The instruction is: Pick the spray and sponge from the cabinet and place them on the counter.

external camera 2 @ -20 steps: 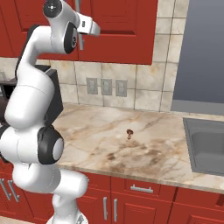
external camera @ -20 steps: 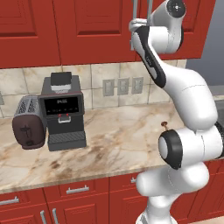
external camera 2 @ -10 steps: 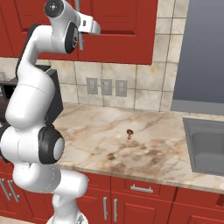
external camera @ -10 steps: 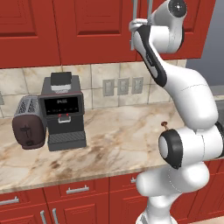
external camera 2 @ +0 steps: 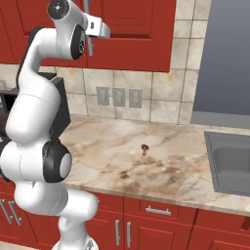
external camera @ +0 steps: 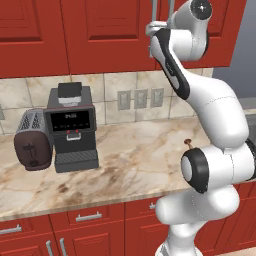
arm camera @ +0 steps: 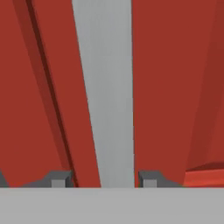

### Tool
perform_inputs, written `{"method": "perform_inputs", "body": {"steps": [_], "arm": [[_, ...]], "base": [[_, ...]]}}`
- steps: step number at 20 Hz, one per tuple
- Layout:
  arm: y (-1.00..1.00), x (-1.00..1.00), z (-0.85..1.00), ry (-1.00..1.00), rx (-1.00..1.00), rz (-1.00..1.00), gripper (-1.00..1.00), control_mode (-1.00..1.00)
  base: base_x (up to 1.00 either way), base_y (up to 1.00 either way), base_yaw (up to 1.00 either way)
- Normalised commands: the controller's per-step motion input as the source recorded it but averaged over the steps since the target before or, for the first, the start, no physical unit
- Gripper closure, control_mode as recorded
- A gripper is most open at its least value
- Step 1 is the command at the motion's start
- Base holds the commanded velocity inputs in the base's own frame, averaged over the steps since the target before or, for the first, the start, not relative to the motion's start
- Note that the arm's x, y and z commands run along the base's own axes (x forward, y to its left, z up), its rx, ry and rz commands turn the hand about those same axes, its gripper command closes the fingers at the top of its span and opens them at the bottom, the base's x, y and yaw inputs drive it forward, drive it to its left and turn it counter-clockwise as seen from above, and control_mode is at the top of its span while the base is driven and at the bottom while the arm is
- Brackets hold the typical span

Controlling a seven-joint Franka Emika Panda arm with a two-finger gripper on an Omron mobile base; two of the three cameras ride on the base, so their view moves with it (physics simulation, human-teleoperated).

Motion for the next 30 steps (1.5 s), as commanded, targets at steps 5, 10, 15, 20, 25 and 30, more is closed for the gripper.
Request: {"method": "perform_inputs", "body": {"steps": [5,10,15,20,25,30], "arm": [[-0.02,0.02,-0.03,0.0,0.0,0.0,1.0,-1.0],[-0.44,0.0,-0.06,0.0,0.0,0.0,1.0,-1.0],[-0.62,0.0,-0.1,0.0,0.0,0.0,1.0,-1.0],[-0.65,0.0,-0.09,0.0,0.0,-0.01,1.0,-1.0],[-0.66,0.0,-0.01,0.0,0.0,-0.02,1.0,-1.0],[-0.63,-0.29,0.0,0.0,0.0,0.0,1.0,-1.0]], "base": [[0.0,0.0,0.0],[0.0,0.0,0.0],[0.0,0.0,0.0],[0.0,0.0,0.0],[0.0,0.0,0.0],[0.0,0.0,0.0]]}}
